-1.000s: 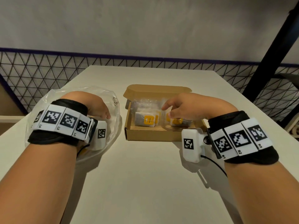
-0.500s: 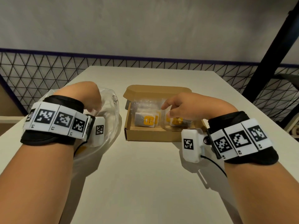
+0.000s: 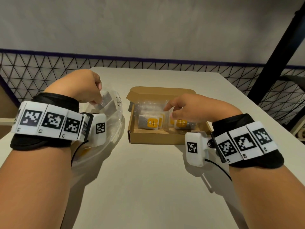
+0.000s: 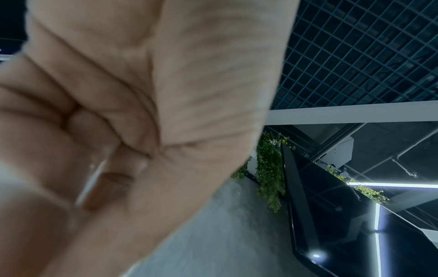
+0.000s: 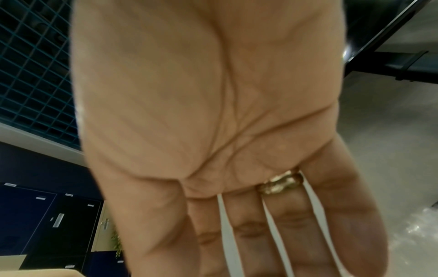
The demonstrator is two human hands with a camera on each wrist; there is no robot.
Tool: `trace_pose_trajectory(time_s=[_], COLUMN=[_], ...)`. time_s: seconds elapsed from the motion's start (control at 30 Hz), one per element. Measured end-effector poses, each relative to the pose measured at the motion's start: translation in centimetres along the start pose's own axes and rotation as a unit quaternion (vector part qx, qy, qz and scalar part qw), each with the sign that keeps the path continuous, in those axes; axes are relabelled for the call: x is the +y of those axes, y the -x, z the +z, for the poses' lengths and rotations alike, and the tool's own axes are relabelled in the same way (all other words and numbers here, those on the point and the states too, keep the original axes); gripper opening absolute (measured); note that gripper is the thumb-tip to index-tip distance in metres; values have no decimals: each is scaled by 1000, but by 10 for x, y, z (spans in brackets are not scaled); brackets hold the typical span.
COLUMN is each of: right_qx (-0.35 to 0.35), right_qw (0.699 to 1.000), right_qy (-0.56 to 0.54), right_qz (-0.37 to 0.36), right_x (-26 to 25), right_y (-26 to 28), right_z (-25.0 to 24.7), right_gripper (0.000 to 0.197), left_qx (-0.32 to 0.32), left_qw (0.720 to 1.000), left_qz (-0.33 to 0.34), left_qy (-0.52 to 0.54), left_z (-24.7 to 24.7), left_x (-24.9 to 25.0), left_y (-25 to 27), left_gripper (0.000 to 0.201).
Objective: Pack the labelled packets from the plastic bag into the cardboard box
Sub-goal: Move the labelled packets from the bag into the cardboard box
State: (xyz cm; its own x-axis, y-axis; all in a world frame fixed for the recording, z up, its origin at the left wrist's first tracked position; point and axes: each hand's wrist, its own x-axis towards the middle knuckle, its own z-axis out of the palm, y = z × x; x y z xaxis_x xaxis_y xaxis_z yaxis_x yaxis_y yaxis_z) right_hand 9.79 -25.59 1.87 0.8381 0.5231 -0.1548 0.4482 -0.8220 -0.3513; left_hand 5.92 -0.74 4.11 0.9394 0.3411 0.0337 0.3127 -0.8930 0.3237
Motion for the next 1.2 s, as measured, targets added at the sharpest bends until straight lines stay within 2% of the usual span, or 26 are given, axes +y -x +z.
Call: trace_pose_trajectory(time_s=[0.13,0.37,0.47,0.63,0.73,0.9,1.07,1.13,1.2], right_qx=[4,5,6,26,88,210,227,218,194], right_qw=[1000,1000,1000,999,994,968,945,939,931], right_qy=[-3,0,-5,-17,-59,-117,-200,-222,-262], right_qz=[-3,-6,-6,-13,-33,-78,-124,-145,-166], right_x=[0,0,1,1,-1,-3,-5,-5,-4], right_y=[0,-1,-1,-1,0,1,2,3,5], right_z=[1,1,2,0,-2,-6,-8,-8,-9], right_gripper=[32,32,32,34,42,65,82,77,57], left_qx=[1,49,81,104,103,84,43,28,18], left_qw=[1000,999,996,987,973,945,906,885,869], left_qz=[-3,6,27,85,139,209,265,286,297], left_qy=[15,-4,15,88,150,239,327,368,396], left_z=[-2,-7,-9,-9,-5,6,14,17,20], left_x=[-1,-1,-4,3,17,43,60,65,69], left_y=[1,2,0,5,12,20,26,29,31], left_gripper=[18,18,28,22,24,22,29,31,32])
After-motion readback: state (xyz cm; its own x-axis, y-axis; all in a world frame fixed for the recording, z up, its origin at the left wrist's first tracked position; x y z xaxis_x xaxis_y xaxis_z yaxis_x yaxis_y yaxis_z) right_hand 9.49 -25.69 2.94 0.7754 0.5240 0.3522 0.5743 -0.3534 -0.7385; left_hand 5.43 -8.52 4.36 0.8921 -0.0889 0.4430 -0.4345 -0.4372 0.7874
